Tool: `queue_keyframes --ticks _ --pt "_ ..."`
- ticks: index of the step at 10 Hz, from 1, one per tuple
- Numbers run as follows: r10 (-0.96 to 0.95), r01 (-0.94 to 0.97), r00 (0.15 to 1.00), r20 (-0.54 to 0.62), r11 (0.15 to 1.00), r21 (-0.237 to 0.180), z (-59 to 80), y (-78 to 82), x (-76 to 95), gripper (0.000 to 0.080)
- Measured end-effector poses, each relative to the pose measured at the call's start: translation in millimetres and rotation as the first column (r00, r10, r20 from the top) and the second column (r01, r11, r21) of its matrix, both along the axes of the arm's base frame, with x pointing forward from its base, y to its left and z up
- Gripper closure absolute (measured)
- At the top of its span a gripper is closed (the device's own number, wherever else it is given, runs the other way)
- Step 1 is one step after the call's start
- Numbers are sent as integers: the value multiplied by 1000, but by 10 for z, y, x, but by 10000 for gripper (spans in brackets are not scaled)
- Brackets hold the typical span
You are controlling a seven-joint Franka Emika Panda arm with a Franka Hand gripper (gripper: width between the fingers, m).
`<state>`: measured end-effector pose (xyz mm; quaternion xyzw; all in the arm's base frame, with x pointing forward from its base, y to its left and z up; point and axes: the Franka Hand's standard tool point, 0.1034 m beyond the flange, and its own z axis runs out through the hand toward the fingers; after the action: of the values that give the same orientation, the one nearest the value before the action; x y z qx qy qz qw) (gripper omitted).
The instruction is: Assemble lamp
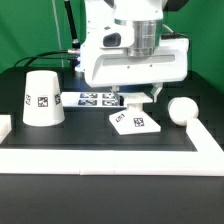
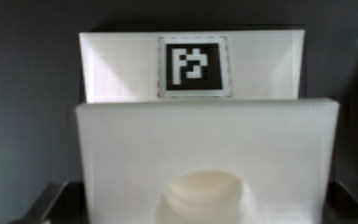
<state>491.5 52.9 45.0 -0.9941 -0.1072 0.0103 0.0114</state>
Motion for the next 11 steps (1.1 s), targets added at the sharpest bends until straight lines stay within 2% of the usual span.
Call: queue_keyframes --ticks 6,7,11 --pt "-69 68 995 76 998 20 3 181 722 263" --pt "-26 24 994 103 999 21 9 182 818 263" --pt "1 -4 993 121 1000 25 10 179 850 263"
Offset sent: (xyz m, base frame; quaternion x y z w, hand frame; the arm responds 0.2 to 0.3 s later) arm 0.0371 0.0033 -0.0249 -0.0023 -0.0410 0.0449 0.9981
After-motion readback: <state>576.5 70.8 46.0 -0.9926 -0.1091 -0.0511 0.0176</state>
